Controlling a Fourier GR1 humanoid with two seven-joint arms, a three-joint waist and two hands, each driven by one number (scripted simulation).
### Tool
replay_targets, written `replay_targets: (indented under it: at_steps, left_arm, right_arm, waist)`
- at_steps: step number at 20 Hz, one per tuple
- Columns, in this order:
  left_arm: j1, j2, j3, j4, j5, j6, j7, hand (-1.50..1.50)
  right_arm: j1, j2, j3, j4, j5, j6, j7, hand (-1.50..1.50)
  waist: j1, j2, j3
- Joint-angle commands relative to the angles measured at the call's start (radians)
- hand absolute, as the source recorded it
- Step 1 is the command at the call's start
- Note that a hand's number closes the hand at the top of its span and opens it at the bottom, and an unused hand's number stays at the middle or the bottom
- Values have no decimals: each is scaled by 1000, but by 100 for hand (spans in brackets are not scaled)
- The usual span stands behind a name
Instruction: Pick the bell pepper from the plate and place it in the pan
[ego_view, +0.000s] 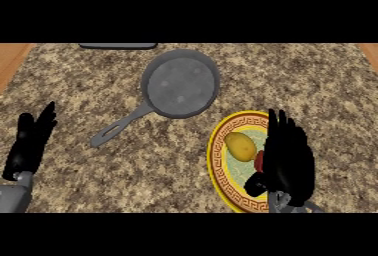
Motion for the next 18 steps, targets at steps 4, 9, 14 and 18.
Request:
replay_targets:
  at_steps: [4, 9, 14, 18]
  left_arm:
    - [18, -21, -1, -33, -27, 30, 12, 0]
    - [17, -3, 15, -27, -12, -11, 33, 0]
    - [-32, 1, 47, 34, -25, -23, -11, 0]
    - [16, -15, 44, -28, -30, -20, 20, 0]
  right_arm:
    - [-108, 41, 41, 88, -10, 152, 271, -150]
    - [-86, 41, 23, 98, 8, 179, 269, -150]
    - [-69, 41, 51, 141, -17, 135, 271, -150]
    - [-78, 41, -10, 205, 5, 108, 189, -150]
  waist:
    - [-5, -3, 2]
    - [-13, -5, 3]
    - [-19, -3, 3]
    - [-13, -3, 3]
